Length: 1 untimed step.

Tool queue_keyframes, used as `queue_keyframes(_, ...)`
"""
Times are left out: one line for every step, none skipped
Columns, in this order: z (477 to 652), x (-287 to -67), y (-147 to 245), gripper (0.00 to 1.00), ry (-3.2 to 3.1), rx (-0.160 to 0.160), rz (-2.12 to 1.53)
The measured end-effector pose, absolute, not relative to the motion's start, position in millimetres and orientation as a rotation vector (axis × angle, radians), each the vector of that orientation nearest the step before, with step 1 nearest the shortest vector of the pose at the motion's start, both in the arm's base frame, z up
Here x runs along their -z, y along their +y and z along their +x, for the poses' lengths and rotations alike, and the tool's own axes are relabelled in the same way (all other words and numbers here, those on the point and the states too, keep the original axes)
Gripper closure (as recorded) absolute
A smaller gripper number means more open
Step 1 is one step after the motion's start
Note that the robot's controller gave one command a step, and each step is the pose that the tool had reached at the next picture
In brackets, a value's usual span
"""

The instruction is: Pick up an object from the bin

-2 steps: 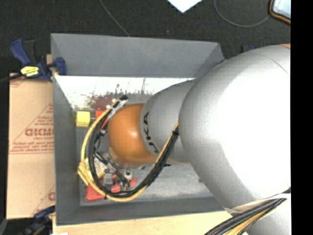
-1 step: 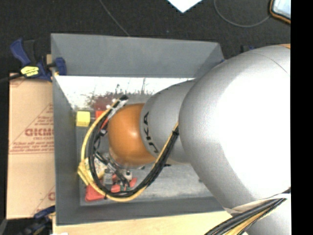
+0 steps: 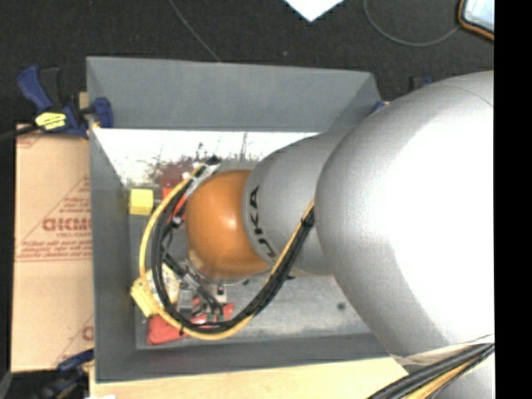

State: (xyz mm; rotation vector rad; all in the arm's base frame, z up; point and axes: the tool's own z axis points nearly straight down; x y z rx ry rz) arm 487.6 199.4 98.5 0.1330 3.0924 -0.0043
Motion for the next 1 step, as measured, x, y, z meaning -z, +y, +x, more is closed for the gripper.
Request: queue_keyframes(488.6, -109.5, 199.5, 1.00, 3.087, 0.002, 0.135)
